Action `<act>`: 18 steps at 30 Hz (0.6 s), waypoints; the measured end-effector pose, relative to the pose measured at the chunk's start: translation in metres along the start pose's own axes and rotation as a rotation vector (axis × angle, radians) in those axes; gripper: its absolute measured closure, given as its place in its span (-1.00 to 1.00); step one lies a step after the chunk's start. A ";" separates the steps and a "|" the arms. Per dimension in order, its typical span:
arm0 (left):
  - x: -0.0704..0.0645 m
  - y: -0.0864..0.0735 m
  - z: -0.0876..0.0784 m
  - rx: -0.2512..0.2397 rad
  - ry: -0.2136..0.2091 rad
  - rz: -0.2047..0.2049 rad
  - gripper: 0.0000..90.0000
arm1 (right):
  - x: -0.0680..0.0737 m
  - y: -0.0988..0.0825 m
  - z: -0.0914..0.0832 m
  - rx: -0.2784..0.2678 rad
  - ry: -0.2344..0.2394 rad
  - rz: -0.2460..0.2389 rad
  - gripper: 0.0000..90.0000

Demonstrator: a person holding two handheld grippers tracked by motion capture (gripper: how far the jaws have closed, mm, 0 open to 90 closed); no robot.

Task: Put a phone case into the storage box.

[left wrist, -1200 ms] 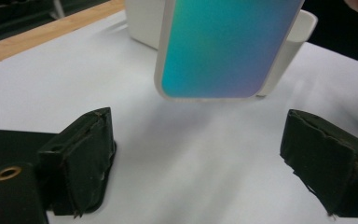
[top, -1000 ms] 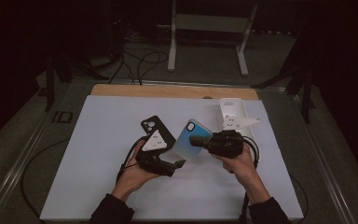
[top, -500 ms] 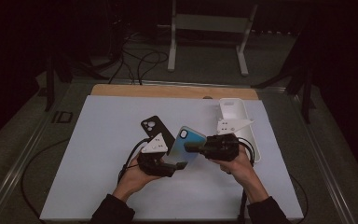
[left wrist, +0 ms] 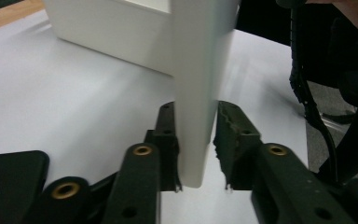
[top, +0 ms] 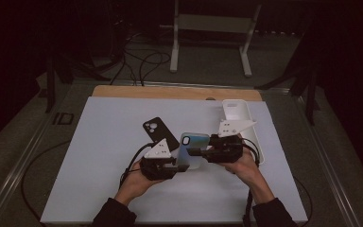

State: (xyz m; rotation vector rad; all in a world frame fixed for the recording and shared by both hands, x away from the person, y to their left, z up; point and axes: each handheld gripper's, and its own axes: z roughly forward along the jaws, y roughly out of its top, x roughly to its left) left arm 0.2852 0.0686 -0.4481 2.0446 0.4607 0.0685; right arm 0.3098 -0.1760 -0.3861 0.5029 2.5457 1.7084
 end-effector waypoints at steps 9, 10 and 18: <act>-0.003 0.000 0.002 -0.006 0.048 0.009 0.79 | 0.003 0.001 0.008 0.010 -0.075 -0.007 -0.19; -0.003 0.000 0.001 -0.003 0.053 0.010 0.80 | 0.003 0.000 0.010 0.030 -0.114 -0.006 -0.38; 0.001 -0.003 -0.006 -0.013 0.128 -0.020 0.80 | 0.003 -0.002 0.005 0.017 -0.210 0.040 -0.69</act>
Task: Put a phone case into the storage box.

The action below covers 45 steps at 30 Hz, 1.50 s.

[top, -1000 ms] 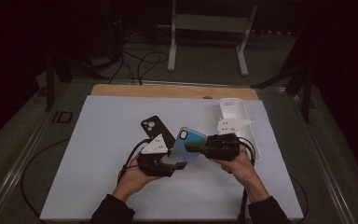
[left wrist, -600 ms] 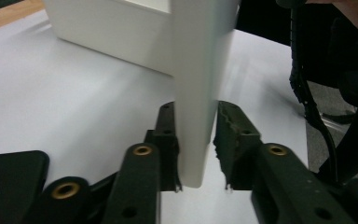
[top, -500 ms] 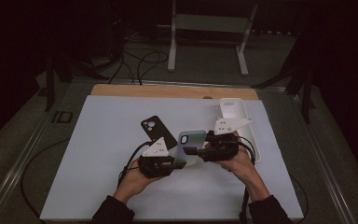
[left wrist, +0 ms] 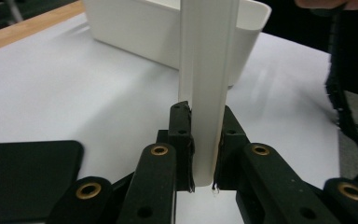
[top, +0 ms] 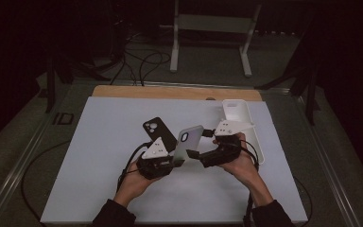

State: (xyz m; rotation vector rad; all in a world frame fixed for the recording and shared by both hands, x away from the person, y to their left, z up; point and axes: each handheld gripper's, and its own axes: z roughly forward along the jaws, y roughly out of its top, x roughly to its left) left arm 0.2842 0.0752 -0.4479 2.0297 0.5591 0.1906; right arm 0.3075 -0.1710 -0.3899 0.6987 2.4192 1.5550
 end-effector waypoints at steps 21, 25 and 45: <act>0.000 -0.002 0.004 0.028 0.098 -0.025 0.80 | 0.008 0.009 -0.001 -0.058 -0.144 0.130 -0.66; 0.000 -0.002 0.005 0.033 0.102 -0.027 0.80 | 0.012 0.012 0.004 -0.077 -0.156 0.161 -0.64; -0.005 0.000 0.007 0.002 0.098 -0.024 0.80 | 0.016 0.019 0.021 -0.145 -0.200 0.244 -0.69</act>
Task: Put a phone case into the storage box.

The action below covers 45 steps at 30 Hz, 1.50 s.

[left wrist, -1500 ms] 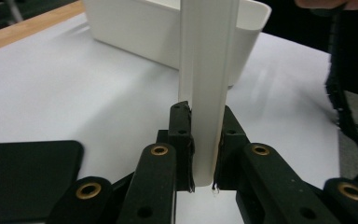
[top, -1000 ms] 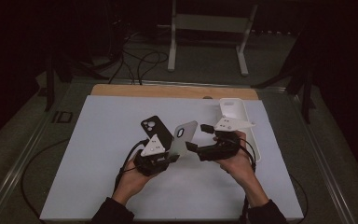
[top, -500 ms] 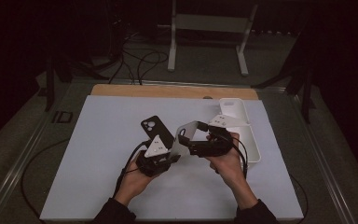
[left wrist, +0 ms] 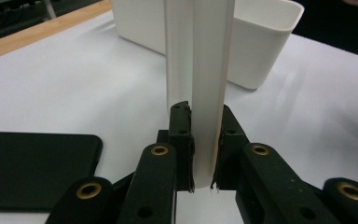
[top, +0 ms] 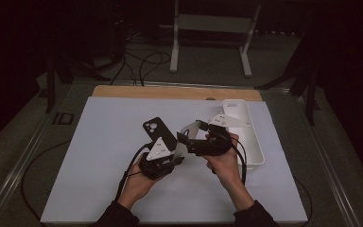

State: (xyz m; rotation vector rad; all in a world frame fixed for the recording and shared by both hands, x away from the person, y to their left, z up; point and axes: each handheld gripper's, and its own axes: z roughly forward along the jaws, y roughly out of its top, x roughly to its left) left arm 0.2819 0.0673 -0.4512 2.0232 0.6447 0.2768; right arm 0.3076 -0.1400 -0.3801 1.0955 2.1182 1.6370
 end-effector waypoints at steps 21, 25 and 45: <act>-0.003 0.000 0.004 -0.005 -0.008 0.005 0.79 | 0.005 0.000 -0.001 0.005 -0.009 -0.037 -0.62; -0.001 0.000 0.002 -0.014 -0.005 0.000 0.70 | 0.005 0.001 -0.002 0.001 -0.015 -0.046 -0.62; 0.026 -0.019 -0.037 -0.029 0.172 -0.067 -0.47 | -0.008 0.004 -0.008 -0.010 -0.099 -0.071 -0.62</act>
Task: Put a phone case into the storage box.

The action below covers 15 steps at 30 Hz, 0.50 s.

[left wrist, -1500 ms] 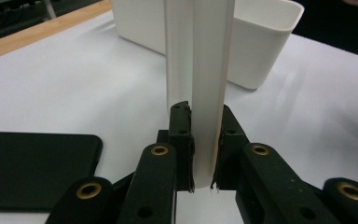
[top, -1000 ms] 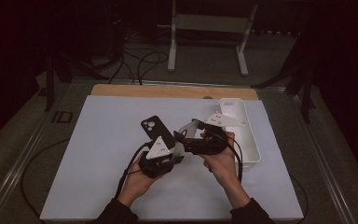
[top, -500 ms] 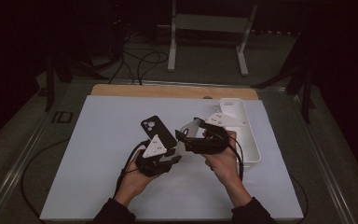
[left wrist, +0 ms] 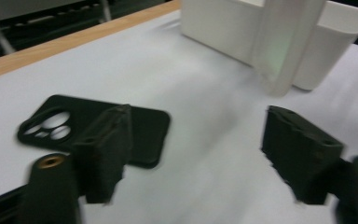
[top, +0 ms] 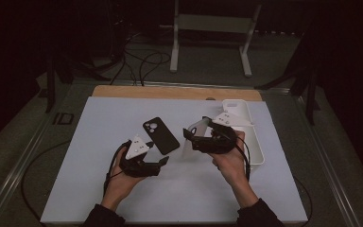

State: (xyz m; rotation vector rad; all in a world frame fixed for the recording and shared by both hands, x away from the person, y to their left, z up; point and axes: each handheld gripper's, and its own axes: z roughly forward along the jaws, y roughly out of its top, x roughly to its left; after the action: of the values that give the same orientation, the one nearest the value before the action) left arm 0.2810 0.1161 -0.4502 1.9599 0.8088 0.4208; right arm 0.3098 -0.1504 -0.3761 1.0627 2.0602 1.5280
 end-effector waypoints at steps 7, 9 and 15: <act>0.015 -0.016 -0.017 -0.012 0.055 -0.033 -0.68 | -0.005 0.000 -0.002 -0.001 -0.018 -0.008 -0.62; 0.020 -0.023 -0.022 -0.017 0.056 -0.038 -0.73 | -0.006 0.000 -0.002 0.001 -0.020 -0.007 -0.62; 0.028 -0.033 -0.031 -0.036 0.065 -0.051 -0.99 | -0.008 0.001 -0.004 0.000 -0.031 -0.011 -0.62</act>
State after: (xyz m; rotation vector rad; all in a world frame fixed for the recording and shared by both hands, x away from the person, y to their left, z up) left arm 0.2710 0.1665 -0.4647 1.8969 0.8850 0.4680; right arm 0.3128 -0.1590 -0.3751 1.0671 2.0423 1.4965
